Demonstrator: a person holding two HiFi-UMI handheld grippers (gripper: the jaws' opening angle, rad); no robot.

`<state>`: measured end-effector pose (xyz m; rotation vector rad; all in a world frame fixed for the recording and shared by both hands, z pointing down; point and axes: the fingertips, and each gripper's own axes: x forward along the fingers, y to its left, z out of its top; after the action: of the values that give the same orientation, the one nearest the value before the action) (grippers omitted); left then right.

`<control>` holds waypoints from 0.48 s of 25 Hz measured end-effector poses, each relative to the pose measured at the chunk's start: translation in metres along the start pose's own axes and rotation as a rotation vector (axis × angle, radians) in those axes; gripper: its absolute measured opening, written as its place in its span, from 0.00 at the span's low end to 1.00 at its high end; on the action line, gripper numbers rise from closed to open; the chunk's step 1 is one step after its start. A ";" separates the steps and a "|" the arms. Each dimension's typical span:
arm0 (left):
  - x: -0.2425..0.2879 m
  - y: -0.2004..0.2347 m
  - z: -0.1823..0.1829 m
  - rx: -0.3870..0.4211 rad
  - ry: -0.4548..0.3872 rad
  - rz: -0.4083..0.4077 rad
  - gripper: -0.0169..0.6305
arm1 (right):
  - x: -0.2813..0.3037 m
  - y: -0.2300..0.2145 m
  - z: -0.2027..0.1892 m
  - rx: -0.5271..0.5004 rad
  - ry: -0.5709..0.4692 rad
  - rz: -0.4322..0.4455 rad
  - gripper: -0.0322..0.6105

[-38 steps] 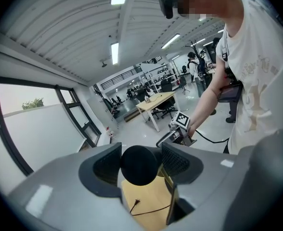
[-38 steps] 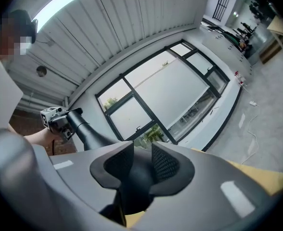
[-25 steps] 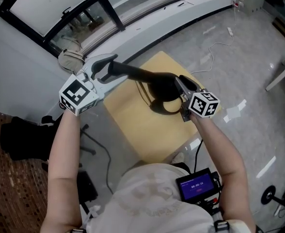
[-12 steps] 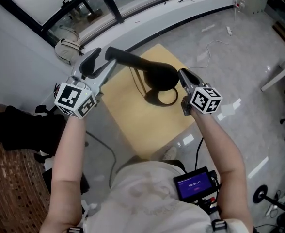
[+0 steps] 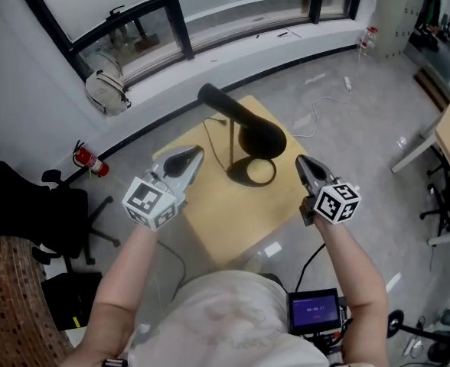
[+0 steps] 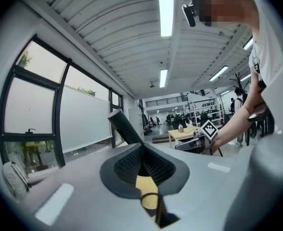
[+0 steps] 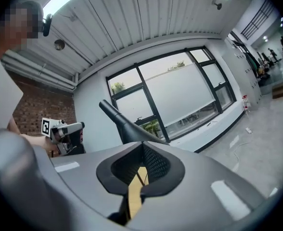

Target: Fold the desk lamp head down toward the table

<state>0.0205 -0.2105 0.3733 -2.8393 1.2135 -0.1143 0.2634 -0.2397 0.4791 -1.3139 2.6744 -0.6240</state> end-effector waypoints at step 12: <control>-0.095 -0.059 -0.088 -0.219 0.041 -0.088 0.03 | -0.042 0.128 -0.068 0.021 0.015 0.098 0.07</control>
<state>-0.0098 -0.1030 0.4606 -3.0944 1.1765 -0.0456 0.1773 -0.1158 0.4857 -1.1700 2.7166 -0.6508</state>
